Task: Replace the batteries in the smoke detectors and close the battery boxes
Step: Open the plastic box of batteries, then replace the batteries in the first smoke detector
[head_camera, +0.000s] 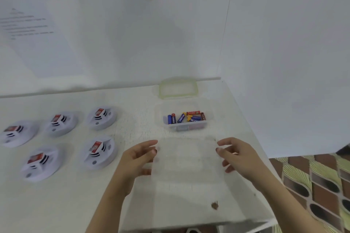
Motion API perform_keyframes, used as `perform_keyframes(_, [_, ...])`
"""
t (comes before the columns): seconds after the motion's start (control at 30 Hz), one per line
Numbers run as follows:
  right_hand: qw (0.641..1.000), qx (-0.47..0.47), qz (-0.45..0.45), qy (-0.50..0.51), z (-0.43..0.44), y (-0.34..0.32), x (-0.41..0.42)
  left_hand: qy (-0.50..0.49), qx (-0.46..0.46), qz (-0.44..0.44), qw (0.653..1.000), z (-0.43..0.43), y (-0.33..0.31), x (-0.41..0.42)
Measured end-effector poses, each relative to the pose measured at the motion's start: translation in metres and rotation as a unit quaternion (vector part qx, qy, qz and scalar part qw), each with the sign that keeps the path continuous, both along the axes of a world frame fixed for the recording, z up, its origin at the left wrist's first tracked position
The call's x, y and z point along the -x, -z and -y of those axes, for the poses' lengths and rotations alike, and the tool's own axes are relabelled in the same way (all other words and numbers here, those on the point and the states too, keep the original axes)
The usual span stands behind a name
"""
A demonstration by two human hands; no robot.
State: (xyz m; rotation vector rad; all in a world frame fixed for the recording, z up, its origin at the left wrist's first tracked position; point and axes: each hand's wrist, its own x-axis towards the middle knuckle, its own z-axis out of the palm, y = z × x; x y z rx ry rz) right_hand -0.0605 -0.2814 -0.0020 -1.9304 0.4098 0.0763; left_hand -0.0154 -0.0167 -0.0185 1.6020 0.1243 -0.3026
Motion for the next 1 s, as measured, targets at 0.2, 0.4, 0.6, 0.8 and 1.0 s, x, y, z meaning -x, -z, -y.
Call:
perform_keyframes(0.2, [0.999, 0.02, 0.049, 0.013, 0.003, -0.001, -0.001, -0.047, 0.017, 0.008, 0.999, 0.014, -0.001, 0.017])
perform_keyframes(0.4, [0.998, 0.031, 0.05, 0.015, 0.004, 0.001, -0.008, -0.051, 0.007, 0.007, 0.999, 0.02, -0.006, 0.017])
perform_keyframes(0.6, [0.972, 0.217, 0.088, -0.029, -0.018, -0.002, -0.003, -0.093, -0.051, 0.042, 0.993, 0.007, -0.005, 0.019])
perform_keyframes(0.8, [0.928, 0.209, 0.271, -0.147, -0.087, -0.017, 0.007, -0.192, -0.239, 0.177, 0.935, -0.047, 0.004, 0.018])
perform_keyframes(1.0, [0.891, 0.161, 0.26, -0.334, -0.167, 0.005, 0.009, -0.112, -0.404, 0.16, 0.894, -0.109, 0.02, -0.016])
